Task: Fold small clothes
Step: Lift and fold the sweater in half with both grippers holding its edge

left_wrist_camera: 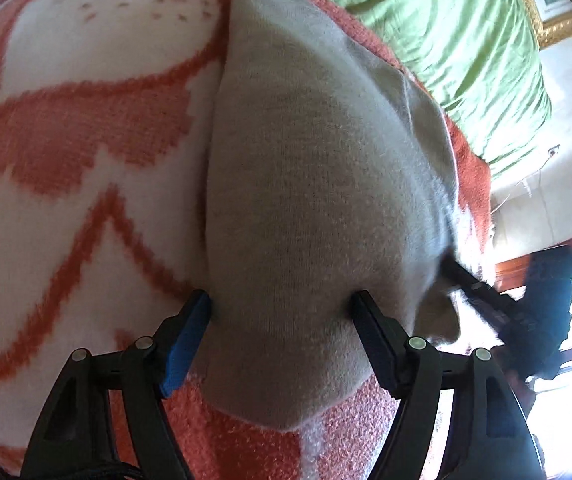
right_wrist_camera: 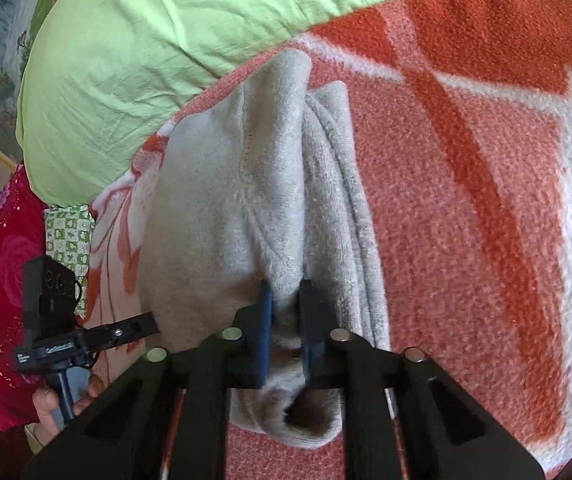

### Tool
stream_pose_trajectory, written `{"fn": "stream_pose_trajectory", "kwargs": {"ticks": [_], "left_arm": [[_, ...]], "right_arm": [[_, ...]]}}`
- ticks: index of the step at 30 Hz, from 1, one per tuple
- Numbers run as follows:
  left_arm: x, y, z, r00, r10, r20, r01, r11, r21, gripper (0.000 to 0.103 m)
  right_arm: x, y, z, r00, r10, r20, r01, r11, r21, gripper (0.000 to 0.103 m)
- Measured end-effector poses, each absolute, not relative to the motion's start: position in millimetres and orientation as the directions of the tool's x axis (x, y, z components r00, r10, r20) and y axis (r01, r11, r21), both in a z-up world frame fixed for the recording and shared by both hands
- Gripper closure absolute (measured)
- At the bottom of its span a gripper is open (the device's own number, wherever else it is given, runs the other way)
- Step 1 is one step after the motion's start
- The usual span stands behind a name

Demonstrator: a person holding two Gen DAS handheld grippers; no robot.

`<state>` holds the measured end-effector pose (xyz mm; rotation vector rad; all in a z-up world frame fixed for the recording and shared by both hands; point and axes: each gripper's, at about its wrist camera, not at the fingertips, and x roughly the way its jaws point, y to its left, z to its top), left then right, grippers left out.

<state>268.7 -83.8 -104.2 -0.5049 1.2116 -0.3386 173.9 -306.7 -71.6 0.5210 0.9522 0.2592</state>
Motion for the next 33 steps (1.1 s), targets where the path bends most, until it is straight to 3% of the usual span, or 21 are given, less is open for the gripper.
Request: {"fn": "stream_pose_trajectory", "kwargs": {"ticks": [5,11,19,23,27,33], "left_arm": [[274.0,-96.5,-93.7,0.33,-0.507,-0.796,0.029,0.849,-0.528,0.028],[279.8,-103.1,-110.8,0.302,-0.479,-0.824,0.005,0.865,-0.501,0.027],[280.2,-101.4,-127.4,0.281,-0.476,-0.833,-0.001,0.868,-0.496,0.025],[274.9,-94.5,-108.4,0.323,-0.456,-0.83,0.016,0.879,-0.476,0.027],[284.7,-88.7,-90.6,0.365,-0.468,-0.805,-0.001,0.864,-0.503,0.027],[311.1,-91.7,-84.1,0.385,-0.439,-0.812,-0.016,0.876,-0.481,0.027]], "right_arm": [[165.4,-322.4,-19.3,0.66,0.394,-0.64,-0.025,0.863,0.505,0.093],[175.1,-319.4,-69.8,0.561,0.343,-0.754,0.053,0.893,0.446,0.093],[172.8,-315.0,-94.1,0.574,0.287,-0.767,0.093,0.908,0.409,0.092],[168.1,-318.8,-72.0,0.615,0.255,-0.746,0.113,0.908,0.404,0.077],[170.8,-321.3,-45.5,0.68,0.258,-0.687,0.092,0.899,0.429,0.074],[201.3,-303.6,-39.5,0.675,0.273,-0.685,0.037,0.915,0.401,0.073]]}}
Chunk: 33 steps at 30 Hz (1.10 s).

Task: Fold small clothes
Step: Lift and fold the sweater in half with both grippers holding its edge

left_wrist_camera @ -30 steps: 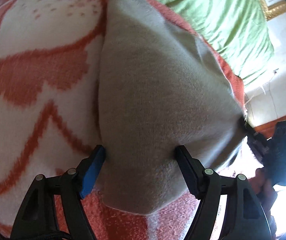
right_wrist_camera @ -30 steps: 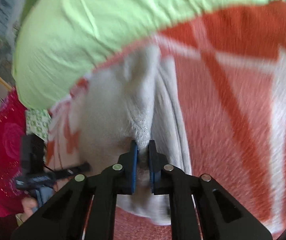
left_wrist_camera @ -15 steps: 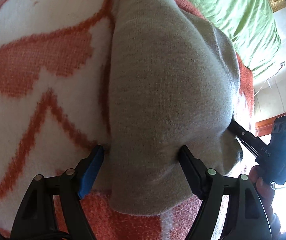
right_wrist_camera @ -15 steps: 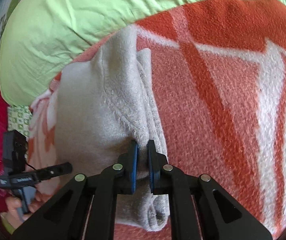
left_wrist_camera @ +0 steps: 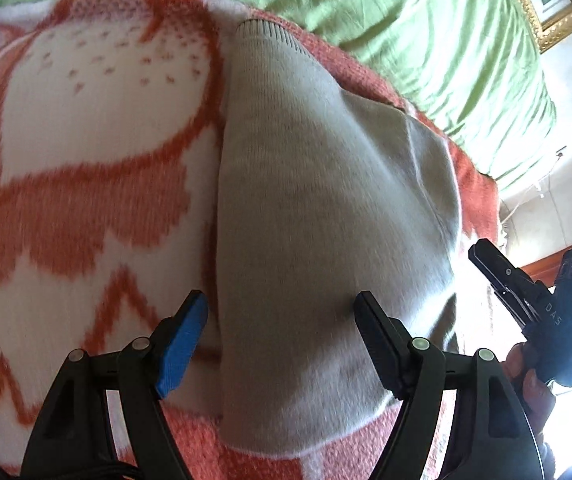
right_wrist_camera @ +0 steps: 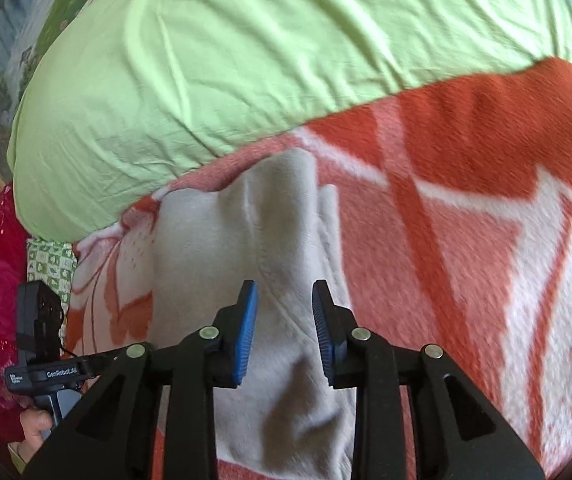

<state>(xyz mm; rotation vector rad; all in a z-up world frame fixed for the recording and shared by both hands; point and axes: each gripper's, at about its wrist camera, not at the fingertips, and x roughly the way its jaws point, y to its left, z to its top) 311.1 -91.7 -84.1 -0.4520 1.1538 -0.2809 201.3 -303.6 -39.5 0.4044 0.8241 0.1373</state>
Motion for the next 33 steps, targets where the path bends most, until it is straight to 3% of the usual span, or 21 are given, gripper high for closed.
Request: {"fn": "stream_pose_trajectory", "kwargs": {"ticks": [8,13,17,19,20,23,28,33], "left_arm": [[351.5,-107.1,-100.1,0.36,-0.375,-0.854,-0.035,0.91,-0.414,0.02],[350.3,-103.7,-95.9,0.362,-0.397,-0.844,-0.03,0.899,-0.436,0.02],[332.1,-85.4,-96.1,0.351,-0.464,-0.813,-0.043,0.86,-0.509,0.021],[323.6,-77.2,-98.7,0.344,-0.485,-0.804,-0.044,0.847,-0.53,0.021],[320.6,-76.3,-101.3,0.34,-0.496,-0.799,-0.043,0.841,-0.54,0.021],[318.3,-76.2,-111.1,0.325,-0.518,-0.791,-0.051,0.825,-0.562,0.02],[325.3,-75.3,-125.5,0.299,-0.546,-0.783,-0.079,0.803,-0.59,0.01],[333.0,-72.4,-138.8,0.288,-0.594,-0.751,-0.076,0.767,-0.637,0.009]], "right_arm": [[256.0,-307.9,-83.0,0.549,0.193,-0.813,0.125,0.943,0.308,0.073],[253.0,-317.7,-81.5,0.566,0.22,-0.794,0.137,0.925,0.354,0.072],[227.7,-323.1,-71.9,0.59,0.288,-0.754,0.126,0.89,0.439,0.063],[216.5,-324.5,-72.2,0.593,0.306,-0.745,0.116,0.883,0.455,0.044],[210.6,-324.4,-73.1,0.595,0.31,-0.741,0.109,0.883,0.457,0.039],[202.7,-321.9,-77.7,0.586,0.33,-0.74,0.091,0.881,0.465,0.037],[210.4,-324.7,-86.2,0.572,0.345,-0.744,0.097,0.873,0.478,0.037],[221.3,-330.4,-90.1,0.559,0.377,-0.739,0.075,0.864,0.498,0.037]]}}
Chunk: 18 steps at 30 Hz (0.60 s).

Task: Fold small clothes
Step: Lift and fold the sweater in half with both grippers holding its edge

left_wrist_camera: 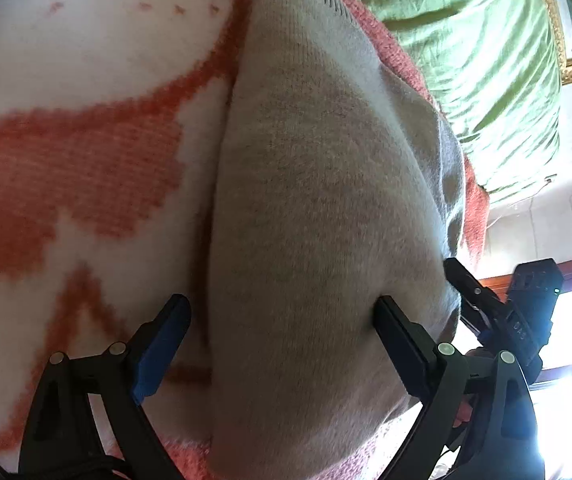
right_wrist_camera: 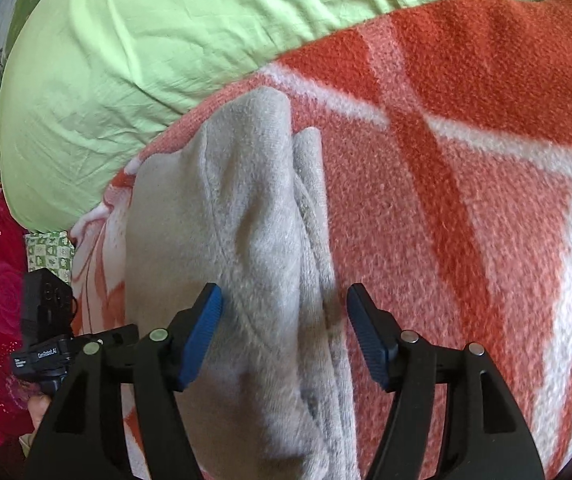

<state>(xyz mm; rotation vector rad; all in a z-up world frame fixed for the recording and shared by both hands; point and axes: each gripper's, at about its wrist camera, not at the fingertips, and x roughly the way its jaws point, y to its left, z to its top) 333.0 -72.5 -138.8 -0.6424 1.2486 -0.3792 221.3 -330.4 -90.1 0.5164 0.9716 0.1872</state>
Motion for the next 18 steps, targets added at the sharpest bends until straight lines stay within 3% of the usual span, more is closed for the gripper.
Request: {"fn": "stream_pose_trajectory", "kwargs": {"ticks": [2,5,8,13,18], "left_arm": [[336.8,-75.7,-144.5,0.288,-0.612,-0.737,-0.07,0.754,-0.653,0.012],[340.1,-79.3,-149.7,0.289,-0.635,-0.717,-0.062,0.735,-0.676,0.022],[335.4,-82.1,-142.1,0.315,-0.623,-0.716,-0.032,0.747,-0.664,0.033],[316.8,-65.4,-124.3,0.347,-0.642,-0.683,-0.014,0.725,-0.689,0.045],[289.0,-35.7,-94.7,0.399,-0.631,-0.665,0.008,0.728,-0.685,0.046]], "right_arm": [[227.8,-331.5,-95.6,0.553,0.39,-0.737,0.065,0.861,0.505,0.037],[233.4,-336.7,-104.8,0.542,0.421,-0.727,0.078,0.836,0.543,0.041],[230.4,-334.8,-103.8,0.533,0.479,-0.697,0.064,0.799,0.598,0.07],[212.3,-322.4,-78.7,0.583,0.463,-0.668,0.054,0.798,0.6,0.075],[186.2,-300.0,-49.8,0.62,0.498,-0.606,0.01,0.768,0.64,0.076]]}}
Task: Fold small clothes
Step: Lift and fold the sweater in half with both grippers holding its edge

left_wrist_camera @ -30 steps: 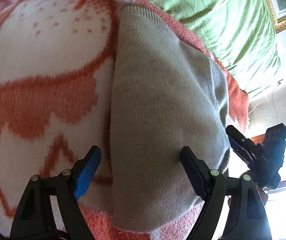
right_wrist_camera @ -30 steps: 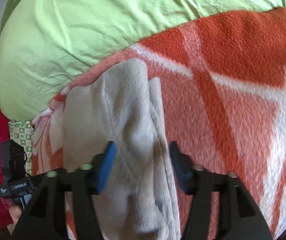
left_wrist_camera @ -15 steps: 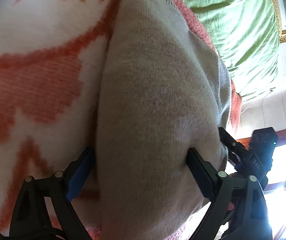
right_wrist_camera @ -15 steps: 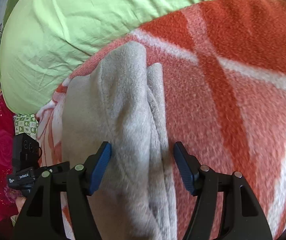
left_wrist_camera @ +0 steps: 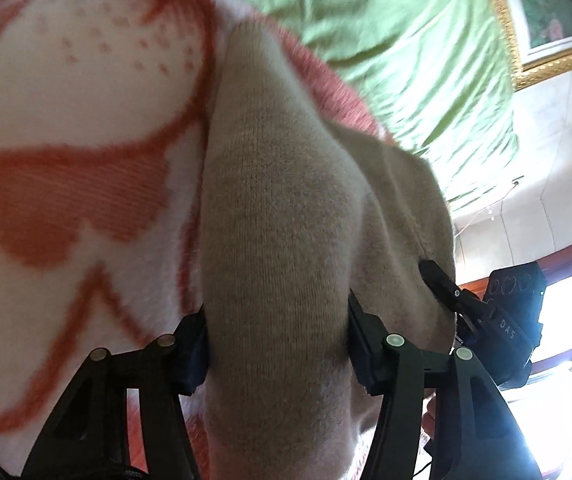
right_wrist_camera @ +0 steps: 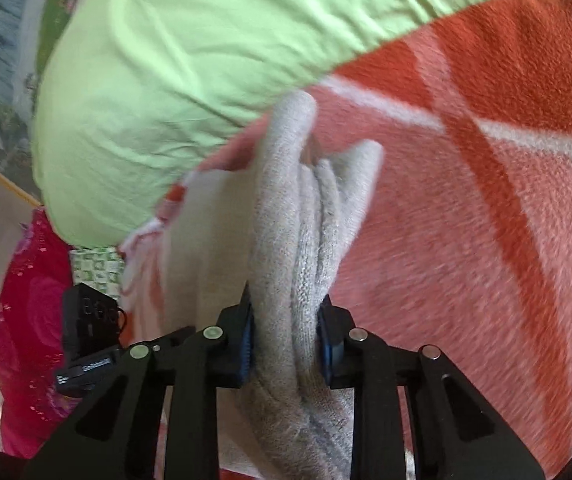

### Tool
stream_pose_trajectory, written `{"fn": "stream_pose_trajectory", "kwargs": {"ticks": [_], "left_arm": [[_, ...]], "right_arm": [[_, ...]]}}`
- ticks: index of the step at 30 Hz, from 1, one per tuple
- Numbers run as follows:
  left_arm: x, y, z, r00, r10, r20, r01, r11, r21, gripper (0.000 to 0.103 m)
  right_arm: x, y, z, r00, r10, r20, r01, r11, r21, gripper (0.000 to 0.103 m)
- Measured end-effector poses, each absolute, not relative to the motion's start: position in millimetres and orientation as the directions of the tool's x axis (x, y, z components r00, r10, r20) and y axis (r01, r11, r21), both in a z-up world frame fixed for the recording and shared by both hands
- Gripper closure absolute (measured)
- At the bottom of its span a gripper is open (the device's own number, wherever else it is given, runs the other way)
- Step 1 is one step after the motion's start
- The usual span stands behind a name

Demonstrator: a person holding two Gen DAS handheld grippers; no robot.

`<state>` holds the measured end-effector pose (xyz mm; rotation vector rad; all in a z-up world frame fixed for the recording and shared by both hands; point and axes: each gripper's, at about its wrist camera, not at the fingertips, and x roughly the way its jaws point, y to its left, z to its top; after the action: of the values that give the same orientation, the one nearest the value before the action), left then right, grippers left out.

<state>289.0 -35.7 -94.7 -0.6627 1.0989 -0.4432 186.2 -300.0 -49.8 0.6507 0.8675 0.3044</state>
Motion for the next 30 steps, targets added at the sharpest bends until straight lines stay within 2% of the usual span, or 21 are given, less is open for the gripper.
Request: {"fn": "stream_pose_trajectory", "kwargs": {"ticks": [5,9,13,18,25,27,30], "left_arm": [[251.2,13.8,-73.1,0.45,-0.605,-0.657,0.017,0.741,-0.671,0.046],[225.9,42.2,-62.7,0.491,-0.537,-0.685,0.002,0.787,-0.616,0.046],[208.4,72.6,-62.4,0.514,-0.511,-0.688,-0.034,0.79,-0.612,0.046],[191.0,108.3,-84.2,0.512,-0.48,-0.712,-0.08,0.799,-0.596,0.046],[191.1,104.8,-129.8,0.449,-0.487,-0.749,-0.104,0.804,-0.585,0.042],[190.1,108.6,-134.9,0.449,-0.505,-0.737,-0.101,0.791,-0.603,0.041],[190.2,110.0,-136.5,0.437,-0.501,-0.747,-0.103,0.797,-0.595,0.036]], "right_arm": [[167.8,-255.7,-33.2,0.617,0.548,-0.565,-0.06,0.748,0.661,0.076],[166.5,-211.4,-34.4,0.59,0.569,-0.572,-0.113,0.76,0.64,0.076],[170.1,-176.2,-43.8,0.555,0.606,-0.569,-0.139,0.743,0.655,0.076],[172.5,-152.7,-63.8,0.513,0.62,-0.594,-0.137,0.742,0.656,0.076],[175.4,-149.2,-111.3,0.437,0.574,-0.692,-0.064,0.788,0.613,0.076],[176.3,-153.5,-120.9,0.431,0.575,-0.696,-0.046,0.784,0.619,0.075],[178.8,-154.3,-122.8,0.431,0.572,-0.697,-0.031,0.782,0.622,0.068]]}}
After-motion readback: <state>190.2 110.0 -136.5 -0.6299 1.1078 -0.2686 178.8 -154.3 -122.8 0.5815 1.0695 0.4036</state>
